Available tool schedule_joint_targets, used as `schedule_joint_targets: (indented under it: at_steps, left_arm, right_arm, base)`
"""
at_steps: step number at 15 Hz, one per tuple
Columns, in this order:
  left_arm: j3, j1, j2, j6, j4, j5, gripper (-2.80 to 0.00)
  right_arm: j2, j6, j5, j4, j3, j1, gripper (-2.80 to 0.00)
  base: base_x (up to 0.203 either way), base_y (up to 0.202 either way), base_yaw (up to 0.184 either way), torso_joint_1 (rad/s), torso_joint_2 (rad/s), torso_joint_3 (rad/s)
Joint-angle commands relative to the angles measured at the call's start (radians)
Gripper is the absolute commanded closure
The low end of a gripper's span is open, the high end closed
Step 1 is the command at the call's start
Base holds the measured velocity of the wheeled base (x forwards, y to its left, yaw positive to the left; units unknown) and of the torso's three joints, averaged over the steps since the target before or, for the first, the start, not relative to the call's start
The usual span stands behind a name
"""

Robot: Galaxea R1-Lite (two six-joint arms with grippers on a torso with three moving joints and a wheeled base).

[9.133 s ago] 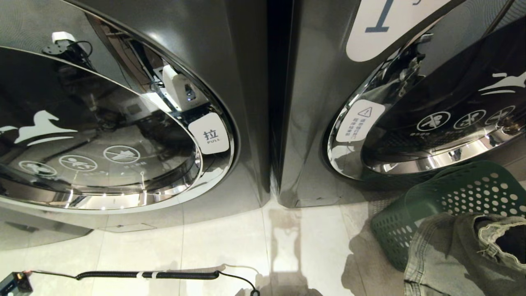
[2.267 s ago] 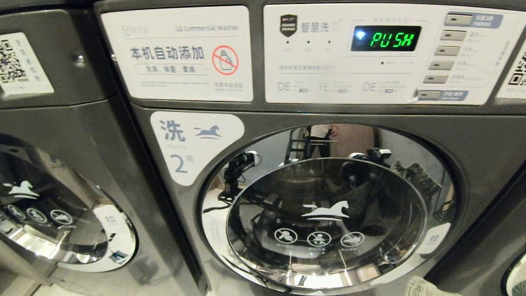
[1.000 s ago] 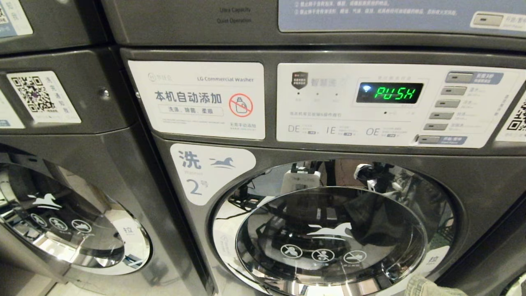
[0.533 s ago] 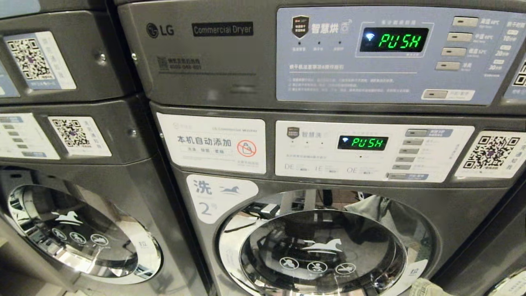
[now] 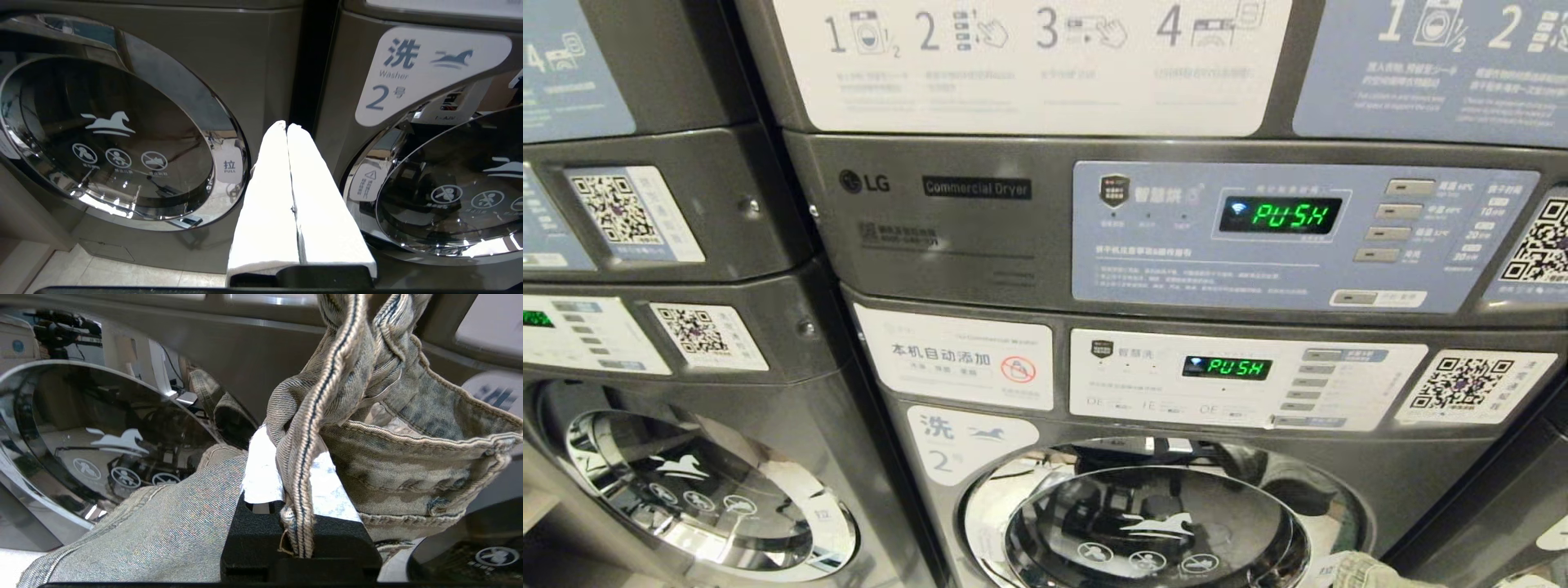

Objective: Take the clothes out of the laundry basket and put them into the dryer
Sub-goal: Put the clothes in the dryer

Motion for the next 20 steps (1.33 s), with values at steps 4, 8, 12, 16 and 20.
schedule_joint_targets:
  at_steps: [4,8,12,16,20]
  left_arm:
    - [0.002,0.000,-0.002,-0.001,-0.001,0.000,0.00]
    - [0.001,0.000,-0.002,-0.001,-0.001,0.000,0.00]
    - [0.002,0.000,-0.002,-0.001,-0.001,0.001,0.00]
    - [0.001,0.000,-0.002,-0.001,-0.001,0.000,0.00]
    - [0.000,0.000,-0.002,0.001,-0.001,0.000,0.00]
  right_arm:
    - [-0.001,-0.018,0.001,0.000,0.000,0.000,0.00]
    - [-0.001,-0.020,0.001,0.000,0.000,0.000,0.00]
    - [-0.001,-0.018,0.001,0.000,0.000,0.000,0.00]
    - [-0.001,-0.011,0.001,0.000,0.000,0.000,0.00]
    - [-0.001,-0.015,0.001,0.000,0.000,0.000,0.00]
  base:
    - [0.000,0.000,0.000,0.263,-0.53,-0.264]
    - [0.000,0.000,0.000,0.282,-0.57,-0.287]
    - [0.000,0.000,0.000,0.294,-0.60,-0.302]
    - [0.000,0.000,0.000,0.204,-0.41,-0.209]
    - [0.000,0.000,0.000,0.175,-0.35,-0.176]
